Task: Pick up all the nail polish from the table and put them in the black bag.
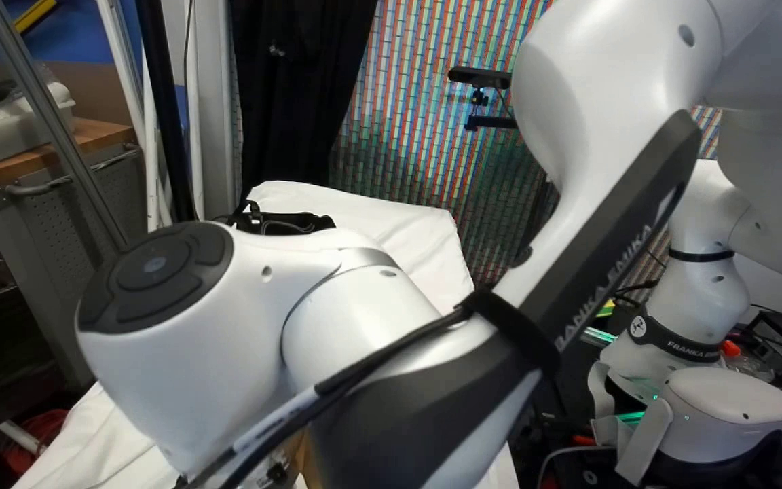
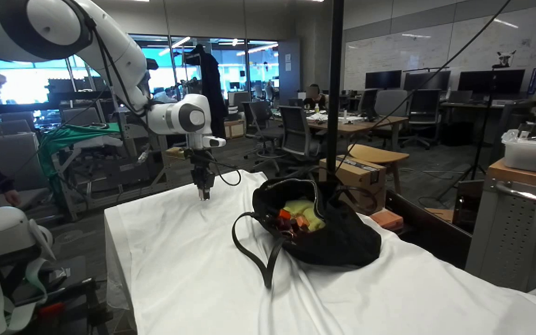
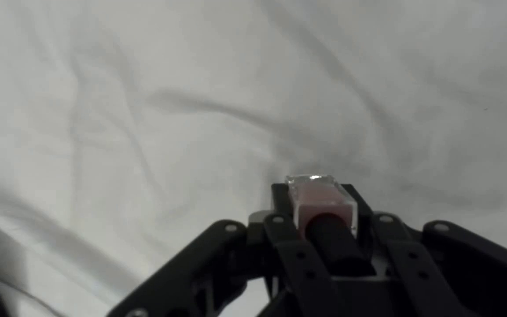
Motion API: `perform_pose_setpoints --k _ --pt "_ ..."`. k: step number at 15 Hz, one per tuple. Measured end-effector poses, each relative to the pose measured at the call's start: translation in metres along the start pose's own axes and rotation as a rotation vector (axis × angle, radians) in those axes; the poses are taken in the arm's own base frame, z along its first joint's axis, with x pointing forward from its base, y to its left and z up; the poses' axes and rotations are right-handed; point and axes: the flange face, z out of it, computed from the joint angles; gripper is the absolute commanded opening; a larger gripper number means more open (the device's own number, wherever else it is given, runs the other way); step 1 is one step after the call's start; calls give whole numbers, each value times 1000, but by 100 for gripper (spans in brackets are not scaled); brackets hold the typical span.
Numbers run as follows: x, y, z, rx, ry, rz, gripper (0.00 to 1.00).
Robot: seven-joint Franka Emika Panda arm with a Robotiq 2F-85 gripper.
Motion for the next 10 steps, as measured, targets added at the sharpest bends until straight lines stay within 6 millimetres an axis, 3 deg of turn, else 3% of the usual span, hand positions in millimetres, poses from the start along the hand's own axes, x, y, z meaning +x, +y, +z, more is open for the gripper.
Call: perform_pose_setpoints --k 10 --pt "18 146 -32 -80 42 152 15"
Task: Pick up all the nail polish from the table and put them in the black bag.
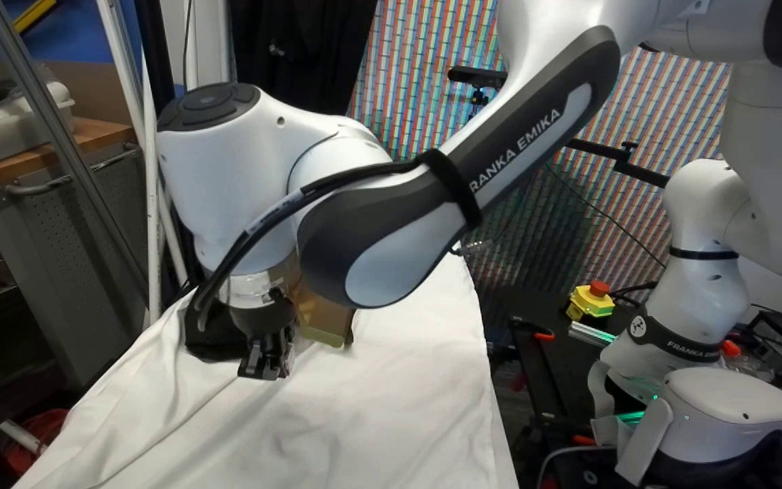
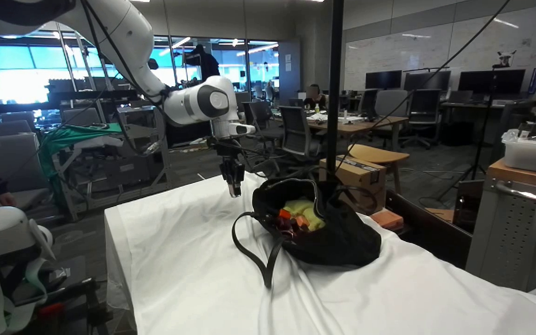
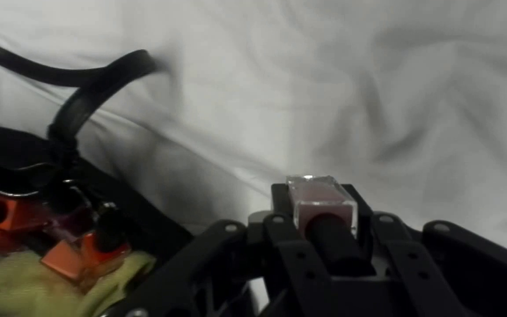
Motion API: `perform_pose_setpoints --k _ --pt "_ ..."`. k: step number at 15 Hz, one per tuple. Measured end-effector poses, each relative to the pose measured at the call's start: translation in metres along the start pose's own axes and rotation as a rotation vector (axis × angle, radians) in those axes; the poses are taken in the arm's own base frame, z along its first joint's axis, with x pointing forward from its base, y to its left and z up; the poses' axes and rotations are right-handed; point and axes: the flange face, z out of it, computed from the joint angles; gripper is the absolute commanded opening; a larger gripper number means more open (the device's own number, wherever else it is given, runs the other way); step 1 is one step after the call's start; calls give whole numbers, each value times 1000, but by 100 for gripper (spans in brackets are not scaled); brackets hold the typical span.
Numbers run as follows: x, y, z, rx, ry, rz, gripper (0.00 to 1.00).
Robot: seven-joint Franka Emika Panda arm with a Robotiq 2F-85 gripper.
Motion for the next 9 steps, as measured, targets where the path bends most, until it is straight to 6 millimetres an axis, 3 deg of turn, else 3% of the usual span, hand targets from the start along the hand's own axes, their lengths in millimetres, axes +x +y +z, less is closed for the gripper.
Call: perform_pose_setpoints --k 4,9 --pt "13 54 -8 -36 25 57 15" --pt "24 105 -13 -55 41 123 15"
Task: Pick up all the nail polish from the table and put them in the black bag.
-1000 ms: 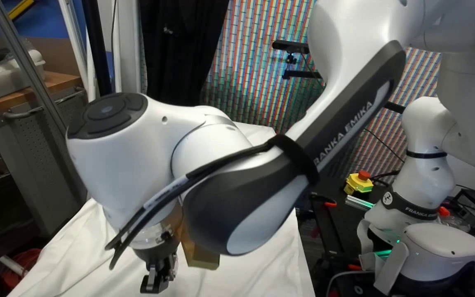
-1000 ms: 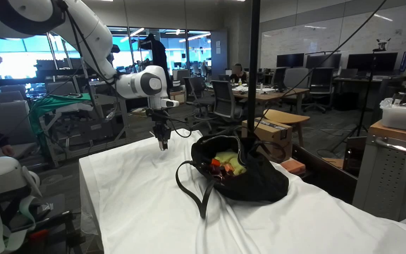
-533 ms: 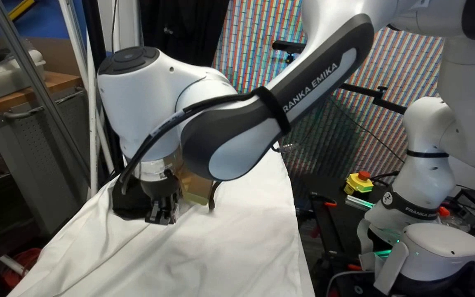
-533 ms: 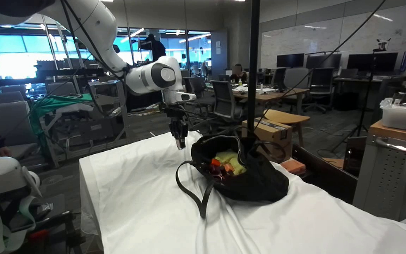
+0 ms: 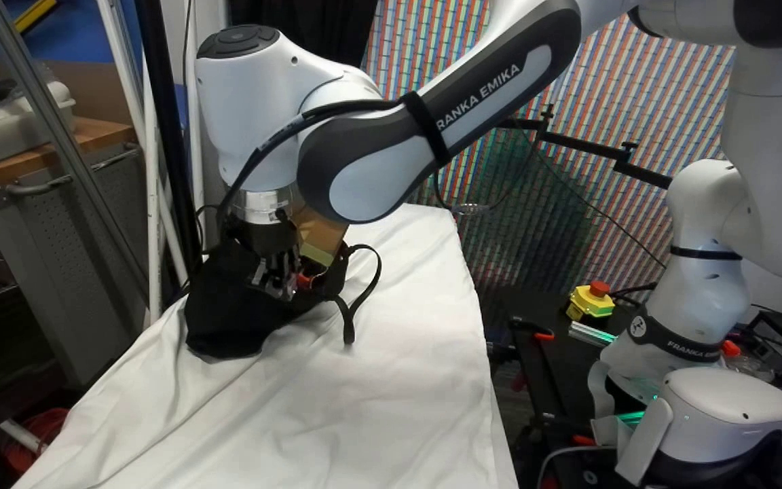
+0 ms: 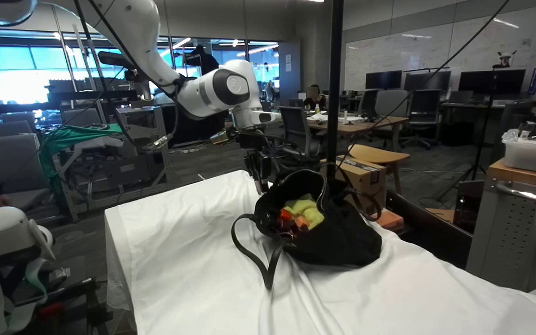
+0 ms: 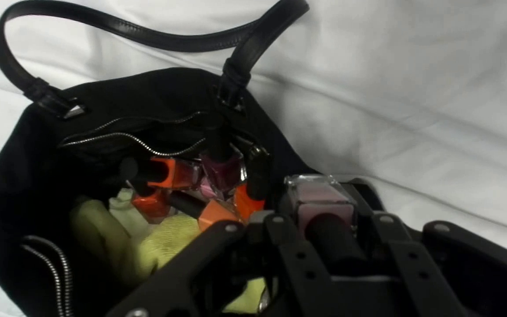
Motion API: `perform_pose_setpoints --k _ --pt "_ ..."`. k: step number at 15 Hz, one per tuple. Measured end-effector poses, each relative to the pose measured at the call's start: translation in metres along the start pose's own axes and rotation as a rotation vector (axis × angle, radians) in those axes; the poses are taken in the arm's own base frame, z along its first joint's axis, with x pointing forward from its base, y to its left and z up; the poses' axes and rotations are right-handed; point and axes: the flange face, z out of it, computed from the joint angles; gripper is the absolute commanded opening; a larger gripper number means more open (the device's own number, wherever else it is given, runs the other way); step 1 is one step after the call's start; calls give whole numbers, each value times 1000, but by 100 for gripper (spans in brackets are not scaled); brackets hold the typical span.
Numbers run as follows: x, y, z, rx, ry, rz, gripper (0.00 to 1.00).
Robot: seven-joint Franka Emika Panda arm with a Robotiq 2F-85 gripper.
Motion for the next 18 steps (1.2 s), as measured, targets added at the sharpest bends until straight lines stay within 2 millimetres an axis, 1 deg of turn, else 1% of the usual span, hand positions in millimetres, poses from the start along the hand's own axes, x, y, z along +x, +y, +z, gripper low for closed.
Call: perform_pose_setpoints --k 2,4,9,11,15,18 --pt "4 16 2 -1 -3 24 15" --pt "8 31 -1 1 1 40 15" --pt "12 64 -29 14 44 79 15" --pt "14 75 -32 15 48 91 15" --pt "17 94 -20 10 31 100 15" --pt "20 99 -6 11 25 96 15"
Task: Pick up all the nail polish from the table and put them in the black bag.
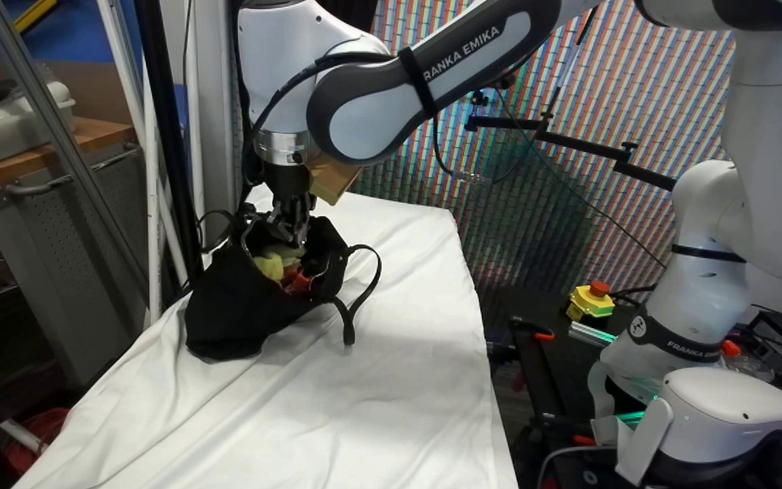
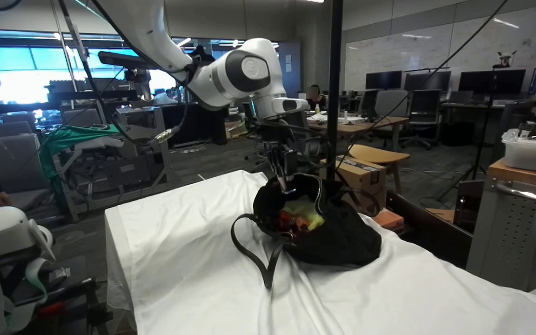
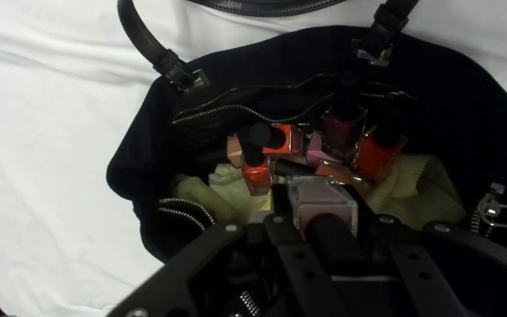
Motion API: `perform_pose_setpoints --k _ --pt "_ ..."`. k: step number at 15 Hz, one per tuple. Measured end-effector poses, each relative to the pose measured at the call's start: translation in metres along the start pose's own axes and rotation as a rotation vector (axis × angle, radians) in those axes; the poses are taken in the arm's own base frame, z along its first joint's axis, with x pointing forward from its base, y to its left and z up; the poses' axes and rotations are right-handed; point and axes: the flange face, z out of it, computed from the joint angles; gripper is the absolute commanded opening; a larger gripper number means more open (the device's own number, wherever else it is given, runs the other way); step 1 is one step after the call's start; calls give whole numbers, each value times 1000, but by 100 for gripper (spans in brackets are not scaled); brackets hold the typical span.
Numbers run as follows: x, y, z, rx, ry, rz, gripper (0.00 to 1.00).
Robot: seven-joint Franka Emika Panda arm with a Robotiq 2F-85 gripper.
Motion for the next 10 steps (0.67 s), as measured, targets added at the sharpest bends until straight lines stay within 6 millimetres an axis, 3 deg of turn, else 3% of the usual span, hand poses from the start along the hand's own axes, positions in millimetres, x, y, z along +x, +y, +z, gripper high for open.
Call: perform_pose_setpoints --k 5,6,10 --pt "8 -7 20 20 37 -5 15" --pt "10 -9 23 25 44 -5 57" --pt "15 -15 31 39 67 -8 84"
